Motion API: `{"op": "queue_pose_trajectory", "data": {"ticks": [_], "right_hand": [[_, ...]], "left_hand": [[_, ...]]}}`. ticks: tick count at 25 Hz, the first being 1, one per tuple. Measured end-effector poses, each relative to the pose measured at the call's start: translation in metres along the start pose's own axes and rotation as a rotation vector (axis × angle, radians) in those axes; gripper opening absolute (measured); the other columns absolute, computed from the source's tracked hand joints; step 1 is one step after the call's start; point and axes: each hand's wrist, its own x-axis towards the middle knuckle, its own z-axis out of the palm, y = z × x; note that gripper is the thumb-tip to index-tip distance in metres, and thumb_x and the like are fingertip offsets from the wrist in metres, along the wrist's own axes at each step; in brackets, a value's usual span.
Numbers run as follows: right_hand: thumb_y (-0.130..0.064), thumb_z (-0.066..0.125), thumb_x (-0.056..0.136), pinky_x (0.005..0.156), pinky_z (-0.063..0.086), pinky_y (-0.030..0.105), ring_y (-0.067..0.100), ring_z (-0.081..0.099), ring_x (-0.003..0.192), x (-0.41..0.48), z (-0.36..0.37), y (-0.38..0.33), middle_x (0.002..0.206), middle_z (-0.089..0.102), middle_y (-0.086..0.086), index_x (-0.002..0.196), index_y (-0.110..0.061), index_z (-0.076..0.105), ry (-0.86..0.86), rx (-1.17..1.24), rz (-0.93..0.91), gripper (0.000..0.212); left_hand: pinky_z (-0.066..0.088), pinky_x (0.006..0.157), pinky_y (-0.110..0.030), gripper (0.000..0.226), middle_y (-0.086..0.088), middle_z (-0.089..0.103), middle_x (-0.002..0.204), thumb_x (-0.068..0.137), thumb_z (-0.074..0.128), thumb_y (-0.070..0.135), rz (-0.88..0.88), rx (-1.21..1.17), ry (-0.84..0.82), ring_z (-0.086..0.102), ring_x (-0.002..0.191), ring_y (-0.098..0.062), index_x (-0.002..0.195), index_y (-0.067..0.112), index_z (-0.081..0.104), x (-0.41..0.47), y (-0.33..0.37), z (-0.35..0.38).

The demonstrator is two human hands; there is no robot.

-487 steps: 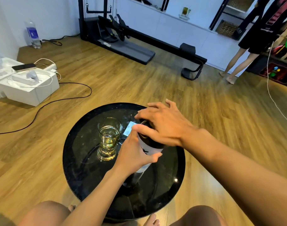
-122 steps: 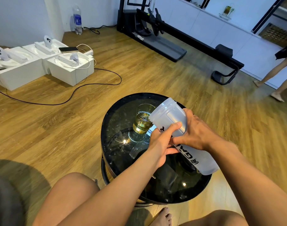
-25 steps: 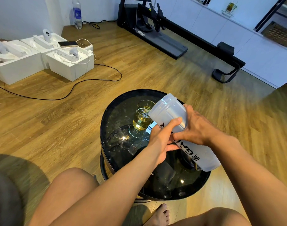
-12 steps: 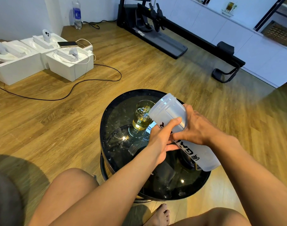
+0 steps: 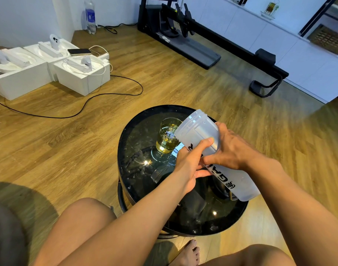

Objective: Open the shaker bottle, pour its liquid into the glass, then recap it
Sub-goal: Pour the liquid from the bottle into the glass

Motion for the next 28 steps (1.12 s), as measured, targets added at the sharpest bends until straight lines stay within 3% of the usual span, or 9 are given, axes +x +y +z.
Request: {"op": "queue_pose_trajectory", "data": {"ticks": [15, 21, 28], "right_hand": [[-0.064, 0.069, 0.035, 0.080, 0.056, 0.047, 0.028, 0.062, 0.093, -0.0003, -0.0016, -0.0013, 0.109, 0.056, 0.006, 0.127, -0.030, 0.028, -0.003, -0.017, 0.007, 0.107], [-0.052, 0.083, 0.053, 0.080, 0.055, 0.045, 0.029, 0.061, 0.094, 0.0029, -0.0018, 0.0012, 0.110, 0.055, 0.007, 0.130, -0.028, 0.028, 0.000, -0.044, 0.004, 0.097], [-0.050, 0.085, 0.054, 0.079, 0.056, 0.045, 0.028, 0.061, 0.092, 0.0028, -0.0018, 0.0008, 0.109, 0.055, 0.008, 0.128, -0.028, 0.029, 0.002, -0.056, -0.001, 0.095]], "left_hand": [[0.056, 0.086, -0.059, 0.030, -0.014, 0.073, 0.110, 0.081, 0.076, 0.027, 0.000, -0.013, -0.009, 0.070, 0.103, -0.036, 0.107, 0.021, 0.063, -0.0033, 0.0024, 0.0013], [0.057, 0.085, -0.058, 0.029, -0.014, 0.074, 0.110, 0.082, 0.076, 0.027, -0.004, -0.016, -0.010, 0.069, 0.105, -0.037, 0.107, 0.022, 0.063, -0.0040, 0.0028, 0.0022], [0.055, 0.087, -0.060, 0.032, -0.016, 0.073, 0.112, 0.081, 0.077, 0.027, -0.009, -0.017, -0.002, 0.070, 0.104, -0.037, 0.108, 0.021, 0.062, -0.0037, 0.0030, 0.0021]]}}
